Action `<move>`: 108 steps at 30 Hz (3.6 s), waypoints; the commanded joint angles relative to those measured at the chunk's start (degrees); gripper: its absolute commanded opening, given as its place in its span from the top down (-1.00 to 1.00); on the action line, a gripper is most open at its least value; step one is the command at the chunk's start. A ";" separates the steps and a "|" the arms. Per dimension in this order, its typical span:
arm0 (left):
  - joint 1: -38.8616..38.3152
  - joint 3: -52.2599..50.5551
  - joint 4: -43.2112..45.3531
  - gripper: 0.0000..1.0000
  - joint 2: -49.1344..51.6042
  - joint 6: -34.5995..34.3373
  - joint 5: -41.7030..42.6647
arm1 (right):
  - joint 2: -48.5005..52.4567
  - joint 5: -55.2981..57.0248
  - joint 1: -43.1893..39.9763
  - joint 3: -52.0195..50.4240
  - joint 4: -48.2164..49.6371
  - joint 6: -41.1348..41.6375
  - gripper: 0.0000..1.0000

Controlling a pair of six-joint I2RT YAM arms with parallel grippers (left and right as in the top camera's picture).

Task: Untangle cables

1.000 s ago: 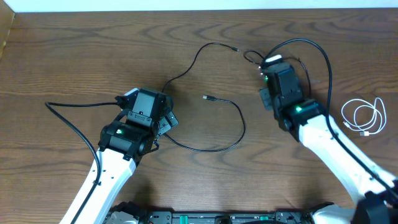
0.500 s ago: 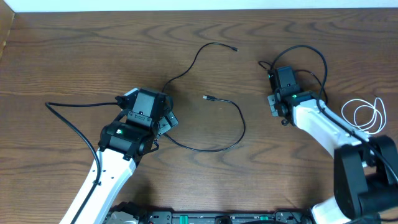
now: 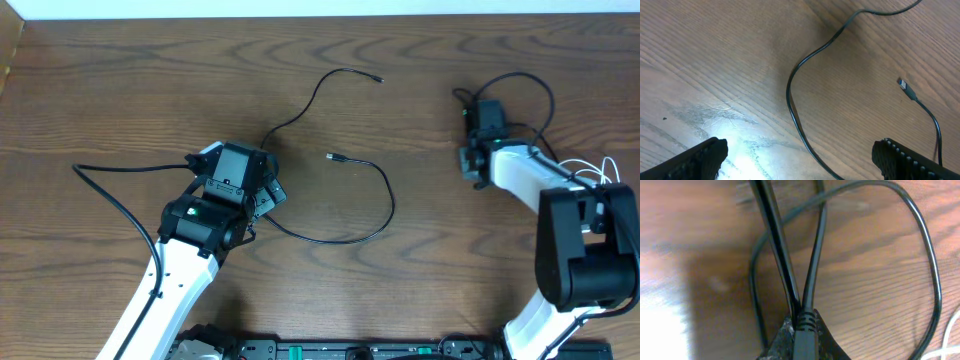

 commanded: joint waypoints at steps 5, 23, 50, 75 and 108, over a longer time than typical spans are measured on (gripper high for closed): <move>0.17 0.57 -0.24 -0.96 0.28 0.52 -1.40 | 4.87 -8.68 -7.37 -1.77 -1.49 6.47 0.98; 0.17 0.57 -0.22 -0.96 0.28 0.52 -1.40 | -4.07 -11.52 -8.04 0.42 -4.90 5.20 -0.99; 0.17 0.57 -0.24 -0.96 0.28 0.52 -1.40 | -9.09 -26.32 0.02 0.42 -3.91 2.47 0.40; 0.17 0.57 -0.22 -0.96 0.28 0.52 -1.38 | 2.62 -5.42 1.53 0.26 -0.50 -1.01 0.98; 0.17 0.57 -0.24 -0.96 0.28 0.52 -1.38 | -3.76 -29.53 22.08 2.08 2.93 1.57 0.72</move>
